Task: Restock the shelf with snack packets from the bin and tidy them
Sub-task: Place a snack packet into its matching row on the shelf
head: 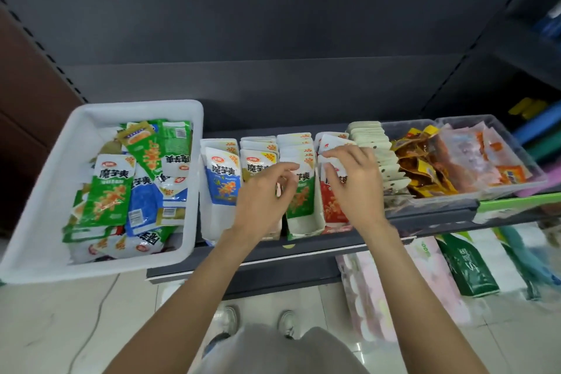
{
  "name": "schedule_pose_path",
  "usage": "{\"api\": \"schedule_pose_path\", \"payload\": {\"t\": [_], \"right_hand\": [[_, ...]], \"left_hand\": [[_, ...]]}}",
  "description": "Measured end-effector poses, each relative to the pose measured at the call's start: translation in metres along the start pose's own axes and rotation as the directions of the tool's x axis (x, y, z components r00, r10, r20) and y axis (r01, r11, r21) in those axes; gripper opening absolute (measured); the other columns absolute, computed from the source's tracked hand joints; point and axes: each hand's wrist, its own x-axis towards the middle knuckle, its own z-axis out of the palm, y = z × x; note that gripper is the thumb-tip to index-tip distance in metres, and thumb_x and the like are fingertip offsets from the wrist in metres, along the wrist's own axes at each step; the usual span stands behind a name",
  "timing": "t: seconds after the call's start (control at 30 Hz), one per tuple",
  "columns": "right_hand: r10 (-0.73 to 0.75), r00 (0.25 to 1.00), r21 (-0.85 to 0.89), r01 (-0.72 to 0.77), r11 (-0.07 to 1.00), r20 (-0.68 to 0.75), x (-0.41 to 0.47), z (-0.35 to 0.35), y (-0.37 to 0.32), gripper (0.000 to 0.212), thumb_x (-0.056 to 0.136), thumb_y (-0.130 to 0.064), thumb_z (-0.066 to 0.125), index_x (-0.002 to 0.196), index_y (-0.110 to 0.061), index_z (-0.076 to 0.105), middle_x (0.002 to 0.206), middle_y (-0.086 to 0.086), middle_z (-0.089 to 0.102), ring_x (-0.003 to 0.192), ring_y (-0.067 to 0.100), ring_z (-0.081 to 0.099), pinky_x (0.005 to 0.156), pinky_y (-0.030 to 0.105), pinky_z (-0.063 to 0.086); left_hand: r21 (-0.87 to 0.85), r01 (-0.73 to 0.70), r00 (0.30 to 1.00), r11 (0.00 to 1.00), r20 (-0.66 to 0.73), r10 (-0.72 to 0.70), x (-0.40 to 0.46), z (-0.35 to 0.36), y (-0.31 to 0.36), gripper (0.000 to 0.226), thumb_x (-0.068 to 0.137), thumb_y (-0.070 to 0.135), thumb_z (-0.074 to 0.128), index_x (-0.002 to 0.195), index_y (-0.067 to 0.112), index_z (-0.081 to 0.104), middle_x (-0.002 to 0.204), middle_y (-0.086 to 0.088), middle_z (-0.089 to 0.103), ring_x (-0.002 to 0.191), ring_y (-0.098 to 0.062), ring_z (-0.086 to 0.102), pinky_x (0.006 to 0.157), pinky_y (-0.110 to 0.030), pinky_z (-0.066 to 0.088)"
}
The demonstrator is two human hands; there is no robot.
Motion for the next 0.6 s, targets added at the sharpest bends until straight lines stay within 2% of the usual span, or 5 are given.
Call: {"api": "schedule_pose_path", "payload": {"t": [0.1,0.2,0.3,0.43,0.6], "right_hand": [[0.041,0.993,0.321,-0.075,0.944,0.113,-0.007,0.006,-0.049,0.014,0.092,-0.017,0.058,0.103,-0.019,0.067,0.092,-0.006,0.07,0.079,0.009,0.062,0.069,0.023,0.049],[-0.063,0.957,0.369,-0.048,0.928,0.283,-0.008,0.031,-0.097,0.014,0.092,-0.019,0.059,0.103,-0.022,0.067,0.087,-0.007,0.071,0.07,0.003,0.061,0.062,0.021,0.049],[-0.21,0.882,0.395,0.029,0.918,0.422,-0.002,0.066,-0.147,0.016,0.092,-0.019,0.057,0.106,-0.022,0.065,0.091,-0.006,0.07,0.073,0.005,0.06,0.066,0.029,0.053],[-0.301,0.774,0.342,0.116,0.933,0.558,0.011,0.125,-0.203,0.029,0.094,-0.017,0.052,0.122,-0.018,0.059,0.121,0.0,0.06,0.108,0.017,0.057,0.086,0.033,0.049],[-0.187,0.743,0.069,0.187,0.98,0.643,0.038,0.195,-0.239,0.049,0.096,-0.02,0.05,0.142,-0.011,0.037,0.145,0.012,0.034,0.13,0.028,0.038,0.104,0.041,0.034]], "left_hand": [[0.126,-0.109,0.96,0.986,-0.245,0.137,-0.019,-0.049,-0.02,0.025,0.092,0.032,0.049,0.098,0.02,0.069,0.07,0.006,0.068,0.056,-0.003,0.057,0.049,-0.014,0.041],[0.253,-0.052,0.927,0.966,-0.348,0.141,-0.04,-0.097,-0.056,0.026,0.09,0.029,0.048,0.091,0.016,0.07,0.062,0.005,0.061,0.049,-0.008,0.048,0.045,-0.021,0.035],[0.39,0.106,0.953,0.915,-0.303,0.019,-0.053,-0.14,-0.107,0.021,0.084,0.026,0.054,0.095,0.015,0.068,0.071,0.002,0.064,0.066,-0.016,0.056,0.053,-0.02,0.038],[0.517,0.315,0.949,0.796,-0.164,-0.269,-0.061,-0.175,-0.178,0.04,0.072,0.011,0.075,0.111,0.007,0.064,0.106,-0.015,0.064,0.1,-0.038,0.056,0.084,-0.044,0.048],[0.556,0.339,0.924,0.758,-0.044,-0.381,-0.048,-0.197,-0.221,0.051,0.087,0.03,0.062,0.133,0.013,0.049,0.138,-0.007,0.045,0.128,-0.026,0.038,0.105,-0.036,0.033]]}}
